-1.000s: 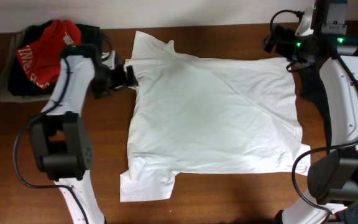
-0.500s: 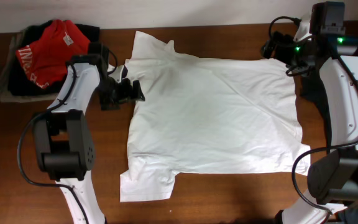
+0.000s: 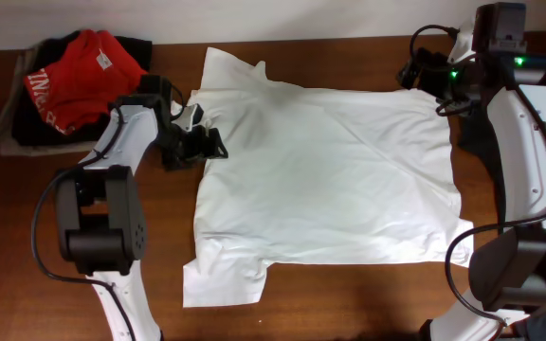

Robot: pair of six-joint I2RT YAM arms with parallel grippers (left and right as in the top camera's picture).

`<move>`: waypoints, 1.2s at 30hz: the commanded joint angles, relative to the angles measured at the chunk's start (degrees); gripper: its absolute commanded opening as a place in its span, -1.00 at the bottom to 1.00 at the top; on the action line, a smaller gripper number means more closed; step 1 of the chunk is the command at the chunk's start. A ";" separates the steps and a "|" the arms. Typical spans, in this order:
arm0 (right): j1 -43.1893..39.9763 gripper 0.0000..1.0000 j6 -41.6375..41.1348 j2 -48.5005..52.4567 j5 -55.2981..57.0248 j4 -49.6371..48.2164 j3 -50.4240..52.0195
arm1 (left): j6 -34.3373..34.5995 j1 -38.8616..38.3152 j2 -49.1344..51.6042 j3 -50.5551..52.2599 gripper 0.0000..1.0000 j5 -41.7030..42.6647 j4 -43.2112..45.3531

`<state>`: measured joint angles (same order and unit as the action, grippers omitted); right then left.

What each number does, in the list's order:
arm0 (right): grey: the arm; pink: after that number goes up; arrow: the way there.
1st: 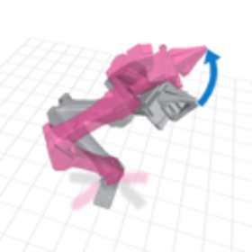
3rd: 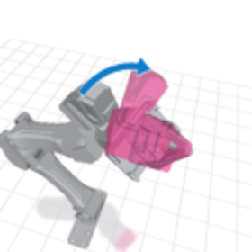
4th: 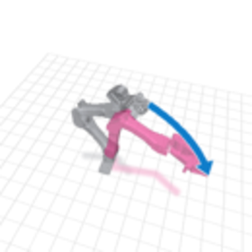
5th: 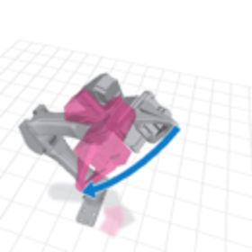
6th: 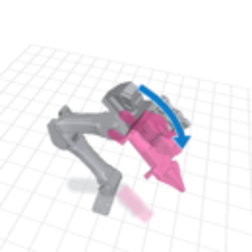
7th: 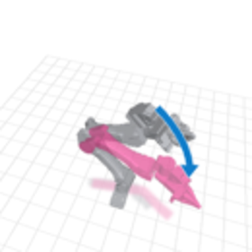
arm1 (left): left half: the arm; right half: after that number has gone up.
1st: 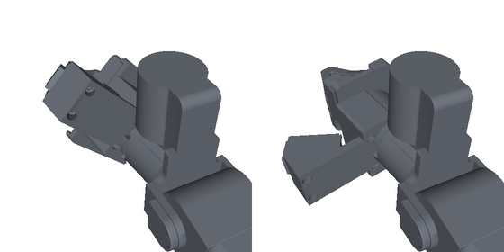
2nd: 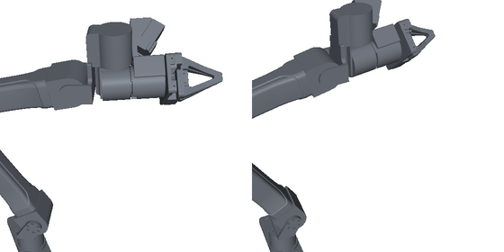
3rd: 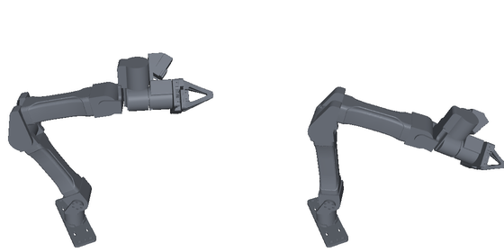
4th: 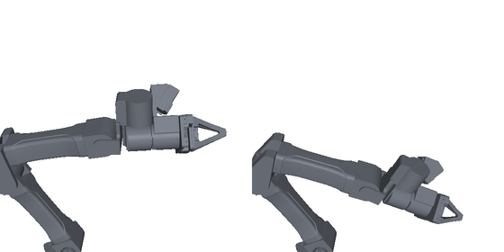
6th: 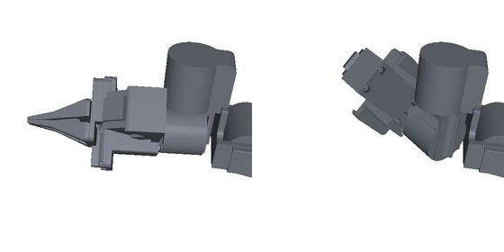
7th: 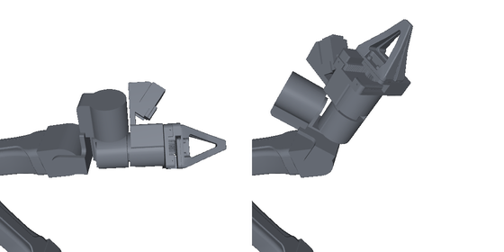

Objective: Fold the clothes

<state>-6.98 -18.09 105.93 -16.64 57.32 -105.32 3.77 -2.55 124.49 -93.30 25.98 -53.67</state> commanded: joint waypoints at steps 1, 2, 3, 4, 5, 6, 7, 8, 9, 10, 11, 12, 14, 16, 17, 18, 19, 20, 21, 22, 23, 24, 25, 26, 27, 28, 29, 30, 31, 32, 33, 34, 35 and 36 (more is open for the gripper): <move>-0.17 0.97 -0.42 0.31 -0.72 0.13 0.24 | -1.95 -2.84 -1.60 0.48 0.89 1.66 0.72; -0.17 0.97 -0.42 0.31 -0.72 0.13 0.26 | -1.95 -3.48 -1.60 0.48 0.89 1.64 1.03; -0.17 0.97 -0.42 0.31 -0.72 0.13 0.26 | -1.92 -3.87 -1.60 0.48 0.89 1.66 1.44; -0.17 0.97 -0.42 0.31 -0.72 0.13 0.26 | -1.92 -4.17 -1.60 0.48 0.87 1.66 1.75; -0.17 0.97 -0.42 0.31 -0.72 0.13 0.26 | -1.92 -4.48 -1.60 0.48 0.83 1.64 2.12; -0.17 0.97 -0.42 0.31 -0.74 0.13 0.26 | -1.92 -4.61 -1.60 0.48 0.79 1.66 2.36; -0.17 0.97 -0.39 0.31 -0.74 0.13 0.26 | -1.90 -4.59 -1.60 0.48 0.69 1.66 2.51; -0.17 0.97 -0.42 0.31 -0.72 0.13 0.26 | -1.92 -4.59 -1.60 0.48 0.62 1.66 2.56; -0.17 0.97 -0.42 0.31 -0.72 0.13 0.26 | -1.92 -4.59 -1.60 0.48 0.50 1.64 2.62; -0.17 0.97 -0.39 0.31 -0.74 0.13 0.26 | -1.92 -4.57 -1.60 0.48 0.43 1.44 2.67; -0.17 0.97 -0.42 0.31 -0.72 0.13 0.26 | -1.92 -4.55 -1.60 0.48 0.34 0.87 2.67; -0.17 0.97 -0.39 0.31 -0.72 0.13 0.26 | -1.90 -4.55 -1.60 0.48 0.31 -0.33 2.67; -0.17 0.97 -0.42 0.31 -0.74 0.13 0.26 | -1.84 -4.55 -1.62 0.46 0.25 -3.23 2.47; -0.17 0.97 -0.42 0.31 -0.72 0.13 0.26 | -1.20 -4.55 -1.64 0.46 0.25 -5.81 1.99; -0.17 0.97 -0.39 0.31 -0.72 0.13 0.26 | -0.52 -4.55 -1.64 0.44 0.24 -6.88 1.77; -0.17 0.98 -0.42 0.31 -0.72 0.13 0.24 | -0.13 -4.55 -1.66 0.42 0.16 -7.65 1.57; -0.17 0.97 -0.39 0.31 -0.72 0.13 0.26 | 0.07 -4.55 -1.70 0.42 0.11 -8.31 1.46; -0.17 0.97 -0.42 0.31 -0.72 0.13 0.26 | 0.24 -4.55 -1.75 0.35 0.02 -9.18 1.33; -0.17 0.97 -0.42 0.31 -0.72 0.13 0.26 | 1.01 -4.55 -1.88 0.33 -0.03 -10.12 1.20; -0.17 0.97 -0.39 0.31 -0.72 0.13 0.26 | 1.84 -4.55 -1.97 0.28 -0.09 -11.17 1.11; -0.17 0.97 -0.42 0.31 -0.72 0.13 0.26 | 1.99 -4.55 -2.03 0.24 -0.13 -11.74 1.09; -0.17 0.97 -0.42 0.31 -0.72 0.13 0.26 | 1.99 -4.55 -2.14 0.20 -0.19 -12.02 1.09; -0.17 0.97 -0.42 0.31 -0.72 0.13 0.26 | 1.99 -4.55 -2.16 0.17 -0.24 -12.13 1.11; -0.17 0.97 -0.42 0.31 -0.72 0.13 0.26 | 1.99 -4.55 -2.16 0.13 -0.31 -12.13 1.11; -0.17 0.97 -0.42 0.31 -0.72 0.13 0.26 | 1.99 -4.55 -2.16 0.11 -0.40 -12.13 1.14; -0.17 0.97 -0.42 0.31 -0.72 0.13 0.26 | 1.99 -4.55 -2.16 0.09 -0.50 -12.20 1.11; -0.17 0.97 -0.42 0.31 -0.72 0.13 0.26 | 1.99 -4.52 -2.21 0.00 -0.59 -12.33 1.09; -0.17 0.97 -0.39 0.31 -0.72 0.13 0.26 | 1.99 -4.52 -2.29 -0.09 -0.60 -12.35 1.05; -0.17 0.97 -0.39 0.31 -0.72 0.13 0.26 | 1.99 -4.44 -2.47 -0.35 -0.62 -12.33 0.76; -0.17 0.97 -0.39 0.31 -0.72 0.13 0.26 | 1.99 -4.35 -2.64 -0.68 -0.62 -12.35 0.39; -0.17 0.98 -0.42 0.31 -0.72 0.13 0.26 | 1.99 -4.33 -2.71 -1.09 -0.63 -12.35 -0.04; -0.17 0.97 -0.39 0.31 -0.72 0.13 0.26 | 1.99 -4.28 -2.86 -1.51 -0.65 -12.35 -0.52; -0.17 0.97 -0.42 0.31 -0.72 0.13 0.26 | 1.99 -4.26 -2.93 -2.12 -0.67 -12.70 -1.25; -0.17 0.97 -0.42 0.31 -0.72 0.13 0.26 | 2.12 -4.26 -3.08 -2.71 -0.69 -13.66 -2.03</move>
<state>-6.98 -18.11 105.93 -16.67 57.32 -105.32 5.61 -7.27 124.05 -93.41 14.50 -54.04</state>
